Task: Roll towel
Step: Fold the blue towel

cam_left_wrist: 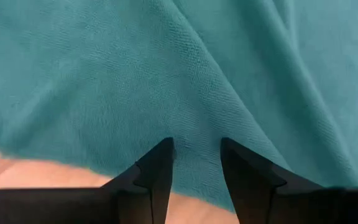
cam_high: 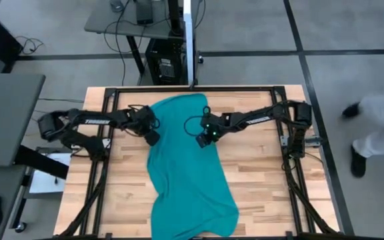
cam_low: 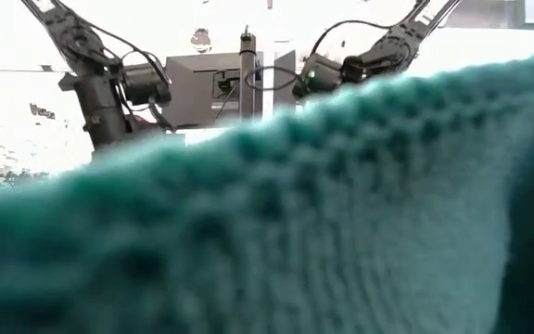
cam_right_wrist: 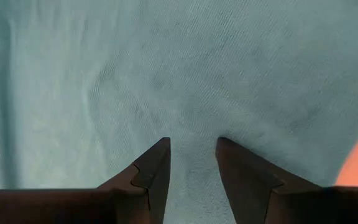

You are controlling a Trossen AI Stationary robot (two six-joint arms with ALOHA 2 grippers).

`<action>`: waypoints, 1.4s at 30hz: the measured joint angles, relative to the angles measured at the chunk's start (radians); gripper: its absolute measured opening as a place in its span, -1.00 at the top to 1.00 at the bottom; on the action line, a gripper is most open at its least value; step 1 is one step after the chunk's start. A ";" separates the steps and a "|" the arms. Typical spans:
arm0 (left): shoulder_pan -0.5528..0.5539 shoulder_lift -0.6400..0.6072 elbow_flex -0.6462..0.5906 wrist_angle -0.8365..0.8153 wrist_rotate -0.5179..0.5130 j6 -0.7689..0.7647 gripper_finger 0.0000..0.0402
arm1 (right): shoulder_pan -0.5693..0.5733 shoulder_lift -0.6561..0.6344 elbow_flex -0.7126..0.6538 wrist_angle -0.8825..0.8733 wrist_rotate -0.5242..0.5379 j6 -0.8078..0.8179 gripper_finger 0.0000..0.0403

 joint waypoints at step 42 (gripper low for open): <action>0.385 0.160 0.373 -0.038 0.044 0.279 0.40 | -0.089 0.002 0.158 -0.159 -0.088 -0.198 0.37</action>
